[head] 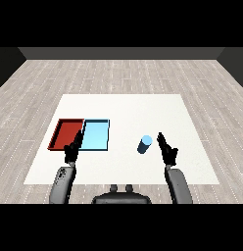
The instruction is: Pick the blue can and put it in the blue box
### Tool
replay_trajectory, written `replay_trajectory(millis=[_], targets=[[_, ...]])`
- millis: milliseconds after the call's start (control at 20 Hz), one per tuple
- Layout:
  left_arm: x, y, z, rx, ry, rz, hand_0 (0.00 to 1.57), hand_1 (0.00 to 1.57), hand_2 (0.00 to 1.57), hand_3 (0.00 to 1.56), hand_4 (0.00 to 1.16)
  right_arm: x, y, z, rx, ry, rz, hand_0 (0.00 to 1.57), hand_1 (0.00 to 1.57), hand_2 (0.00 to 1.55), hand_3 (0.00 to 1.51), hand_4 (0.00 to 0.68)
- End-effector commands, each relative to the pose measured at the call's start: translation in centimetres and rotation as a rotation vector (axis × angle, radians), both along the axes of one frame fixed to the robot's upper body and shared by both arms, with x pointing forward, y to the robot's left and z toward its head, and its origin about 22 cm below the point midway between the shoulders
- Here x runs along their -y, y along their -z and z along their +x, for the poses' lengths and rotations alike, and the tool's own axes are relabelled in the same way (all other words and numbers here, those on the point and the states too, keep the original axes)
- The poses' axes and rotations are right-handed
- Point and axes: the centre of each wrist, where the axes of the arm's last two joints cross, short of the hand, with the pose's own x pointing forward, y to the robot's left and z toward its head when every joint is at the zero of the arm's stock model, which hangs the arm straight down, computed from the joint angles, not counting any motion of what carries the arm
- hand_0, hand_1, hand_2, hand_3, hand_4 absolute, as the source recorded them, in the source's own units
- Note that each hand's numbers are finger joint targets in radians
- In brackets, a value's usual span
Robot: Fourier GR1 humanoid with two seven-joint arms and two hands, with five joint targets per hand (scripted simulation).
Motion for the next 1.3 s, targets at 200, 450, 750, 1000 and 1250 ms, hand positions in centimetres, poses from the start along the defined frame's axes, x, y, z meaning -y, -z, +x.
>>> replay_trajectory(millis=[200,450,750,1000,1250], targets=[[-0.4,-1.0,0.3,0.069,-0.003,-0.011,0.00,0.00,0.00,0.00,0.00,-1.1,-1.2,0.1,0.039,0.027,-0.035,0.00,0.00,0.00,0.00,0.000],[0.0,-3.6,0.7,0.388,0.083,-0.167,0.00,0.00,0.00,0.00,0.00,-2.8,-2.6,-0.8,0.298,-0.106,0.179,0.00,0.00,0.00,0.00,0.000],[-0.3,-2.2,0.3,0.386,0.077,-0.171,0.00,0.00,0.00,0.00,0.00,-1.7,-0.9,0.4,0.279,-0.120,0.161,0.00,0.00,0.00,0.00,0.000],[-0.3,-0.7,0.0,0.387,0.075,-0.174,0.00,0.00,0.00,0.00,0.00,-2.0,-1.4,-1.2,0.290,-0.102,0.171,0.00,0.00,0.00,0.00,0.000],[-2.3,-0.4,1.1,0.417,0.084,-0.187,0.00,0.00,0.00,0.00,0.00,-0.7,-0.2,0.5,0.252,-0.034,0.190,0.00,0.00,0.00,0.00,0.000]])
